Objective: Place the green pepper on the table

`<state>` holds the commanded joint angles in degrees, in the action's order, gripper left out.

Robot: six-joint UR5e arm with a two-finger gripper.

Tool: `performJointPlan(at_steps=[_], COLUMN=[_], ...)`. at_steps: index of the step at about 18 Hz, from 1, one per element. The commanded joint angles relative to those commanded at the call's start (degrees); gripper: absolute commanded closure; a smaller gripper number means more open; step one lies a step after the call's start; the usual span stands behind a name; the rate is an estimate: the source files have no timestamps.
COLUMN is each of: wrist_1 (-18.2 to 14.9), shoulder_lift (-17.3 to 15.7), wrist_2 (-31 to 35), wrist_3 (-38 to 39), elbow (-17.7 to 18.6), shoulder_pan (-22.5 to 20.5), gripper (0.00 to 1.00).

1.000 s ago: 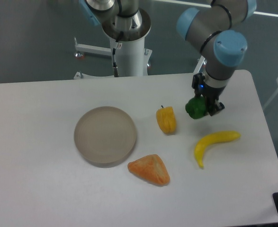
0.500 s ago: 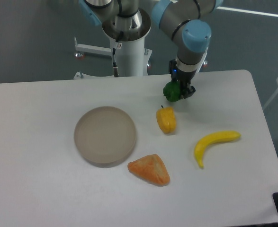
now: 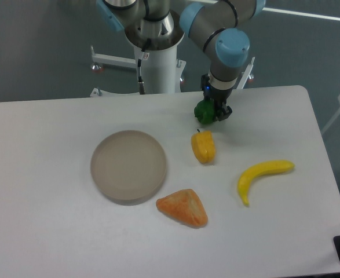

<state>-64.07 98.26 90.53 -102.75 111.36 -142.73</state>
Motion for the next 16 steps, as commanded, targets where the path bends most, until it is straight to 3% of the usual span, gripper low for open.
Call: performJointPlan(at_steps=[3,7,12,15,16], wrist_1=[-0.44,-2.89,-11.67,-16.33,-16.7], shoulder_lift=[0.09,1.58,6.75,12.28,13.52], wrist_2=[0.09,-0.18,-0.18,-0.09,-0.17], wrist_3=[-0.26,0.88,1.32,1.41,1.41], elbow=[-2.46,-9.57,-23.09,-32.84,-34.62], shoulder_pan=[-0.09,-0.18,0.61,2.98,3.16], gripper=[0.0,0.0,0.0,0.0,0.0])
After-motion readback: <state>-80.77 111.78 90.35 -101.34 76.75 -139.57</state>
